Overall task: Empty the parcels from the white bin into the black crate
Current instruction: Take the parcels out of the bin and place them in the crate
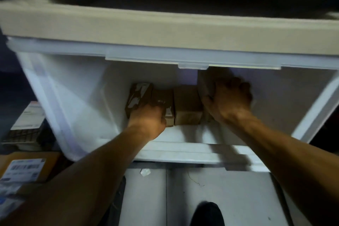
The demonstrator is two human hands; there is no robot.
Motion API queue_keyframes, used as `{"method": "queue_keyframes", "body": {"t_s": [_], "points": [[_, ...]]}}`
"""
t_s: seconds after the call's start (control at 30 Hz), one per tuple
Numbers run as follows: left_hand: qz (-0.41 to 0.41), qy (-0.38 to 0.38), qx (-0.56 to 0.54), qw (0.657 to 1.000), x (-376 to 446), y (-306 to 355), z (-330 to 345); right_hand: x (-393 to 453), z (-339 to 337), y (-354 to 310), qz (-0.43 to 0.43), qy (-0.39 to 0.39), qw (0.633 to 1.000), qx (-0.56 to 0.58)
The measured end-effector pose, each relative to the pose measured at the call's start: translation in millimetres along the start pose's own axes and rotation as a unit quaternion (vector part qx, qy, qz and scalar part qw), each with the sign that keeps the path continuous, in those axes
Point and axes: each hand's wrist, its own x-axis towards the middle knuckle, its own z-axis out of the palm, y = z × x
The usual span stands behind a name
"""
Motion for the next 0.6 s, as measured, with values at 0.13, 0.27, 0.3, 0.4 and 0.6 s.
{"method": "queue_keyframes", "body": {"t_s": [0.13, 0.27, 0.3, 0.4, 0.6], "points": [[-0.004, 0.023, -0.013, 1.000, 3, -2, -5, -8, -16, 9, -0.009, 0.034, 0.999, 0.026], [0.012, 0.051, -0.045, 0.998, -1, -8, -19, -18, -32, 13, -0.069, 0.038, 0.997, 0.014], [0.017, 0.058, -0.049, 0.997, -4, -8, -23, -21, -36, 12, -0.079, 0.035, 0.996, 0.019], [0.040, 0.068, -0.062, 0.995, -17, -11, -40, -34, -51, 2, -0.096, 0.022, 0.990, 0.100], [0.086, 0.069, -0.113, 0.987, -56, -24, -71, -78, -79, -14, -0.087, -0.048, 0.959, 0.265]]}}
